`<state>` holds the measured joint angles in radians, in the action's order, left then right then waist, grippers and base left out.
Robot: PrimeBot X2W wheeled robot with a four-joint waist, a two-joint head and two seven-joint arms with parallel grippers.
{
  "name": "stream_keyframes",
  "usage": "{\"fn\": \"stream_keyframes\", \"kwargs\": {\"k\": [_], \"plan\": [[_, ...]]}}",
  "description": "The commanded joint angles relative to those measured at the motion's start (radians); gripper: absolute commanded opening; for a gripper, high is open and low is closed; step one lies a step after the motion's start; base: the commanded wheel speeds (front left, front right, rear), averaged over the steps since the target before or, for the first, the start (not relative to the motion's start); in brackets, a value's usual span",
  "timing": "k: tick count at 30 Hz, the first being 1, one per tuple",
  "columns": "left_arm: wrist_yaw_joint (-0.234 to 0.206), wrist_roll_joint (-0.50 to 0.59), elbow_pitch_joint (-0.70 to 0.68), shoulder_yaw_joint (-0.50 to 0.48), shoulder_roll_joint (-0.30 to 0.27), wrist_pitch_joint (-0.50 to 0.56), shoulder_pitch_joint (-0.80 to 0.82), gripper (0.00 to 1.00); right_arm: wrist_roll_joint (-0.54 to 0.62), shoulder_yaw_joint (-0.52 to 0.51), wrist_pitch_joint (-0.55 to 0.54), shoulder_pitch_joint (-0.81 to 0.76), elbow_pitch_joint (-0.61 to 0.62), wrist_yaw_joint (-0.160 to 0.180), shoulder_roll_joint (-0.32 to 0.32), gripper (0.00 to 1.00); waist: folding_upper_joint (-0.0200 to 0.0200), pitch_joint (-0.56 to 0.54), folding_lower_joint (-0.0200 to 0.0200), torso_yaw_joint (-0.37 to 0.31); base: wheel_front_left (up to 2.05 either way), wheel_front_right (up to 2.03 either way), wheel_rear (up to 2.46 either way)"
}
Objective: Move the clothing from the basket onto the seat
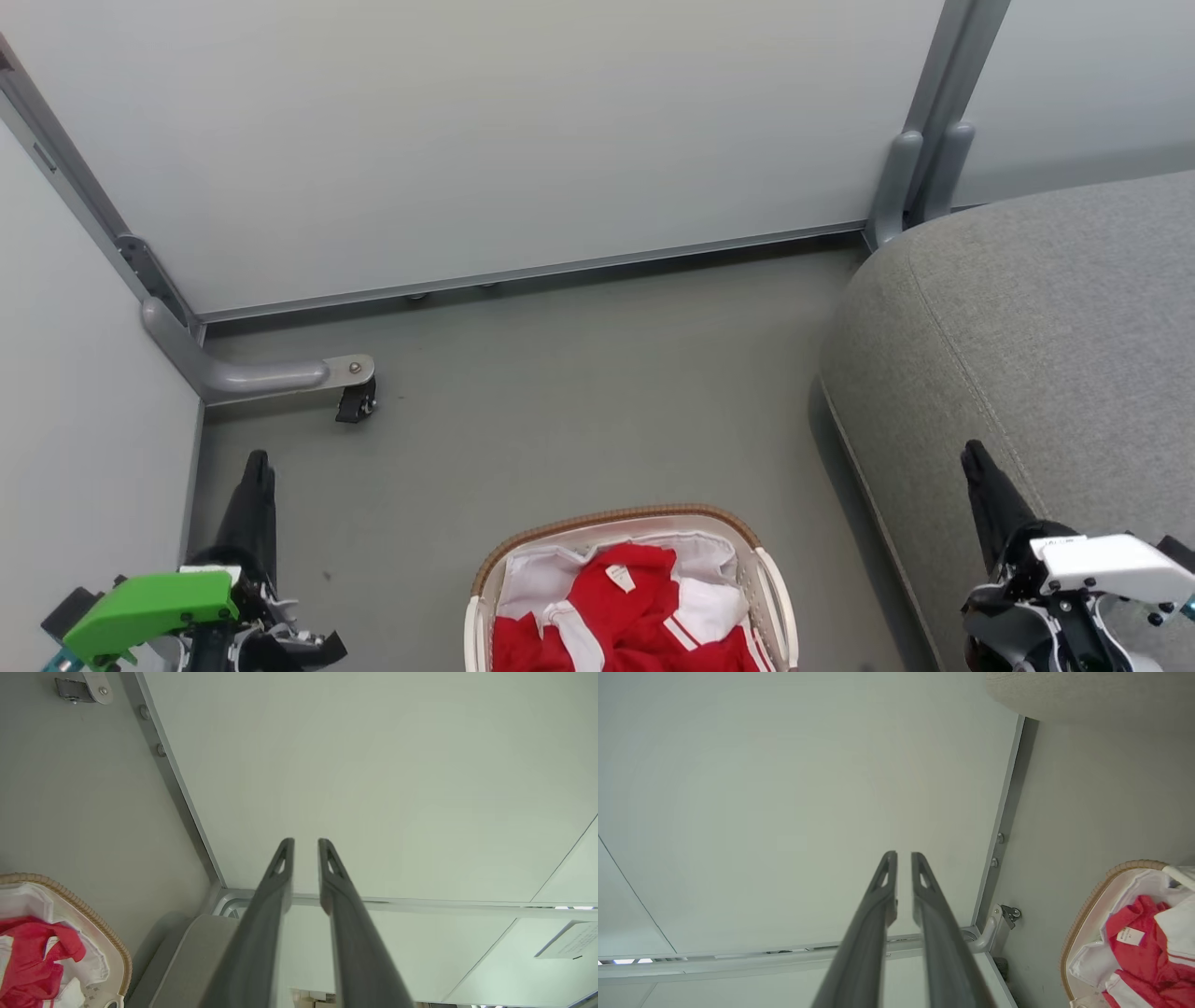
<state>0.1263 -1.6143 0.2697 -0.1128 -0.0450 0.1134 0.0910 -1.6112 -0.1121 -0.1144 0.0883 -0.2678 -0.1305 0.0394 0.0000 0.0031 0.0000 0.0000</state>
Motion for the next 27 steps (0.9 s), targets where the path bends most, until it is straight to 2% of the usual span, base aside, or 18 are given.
{"fn": "stream_keyframes", "kwargs": {"k": [1, 14, 27], "plan": [[0.000, 0.000, 0.005, 0.002, 0.001, -0.001, -0.004, 1.00, 0.001, 0.002, 0.001, -0.005, -0.005, 0.000, -0.002, 1.00, 0.0000, 0.000, 0.0000, 0.000, 0.00, 0.00, 0.00], [0.001, 0.041, -0.007, 0.061, 0.002, -0.058, -0.045, 1.00, 0.050, 0.042, 0.059, -0.034, -0.019, 0.000, -0.003, 1.00, 0.0000, -0.006, 0.0000, 0.000, 0.00, 0.00, 0.00], [-0.010, 0.185, -0.060, 0.098, 0.000, -0.115, -0.066, 1.00, 0.255, 0.050, 0.116, -0.044, 0.029, 0.000, 0.000, 1.00, 0.0000, -0.014, 0.0000, 0.001, 0.00, 0.00, 0.00]]}}
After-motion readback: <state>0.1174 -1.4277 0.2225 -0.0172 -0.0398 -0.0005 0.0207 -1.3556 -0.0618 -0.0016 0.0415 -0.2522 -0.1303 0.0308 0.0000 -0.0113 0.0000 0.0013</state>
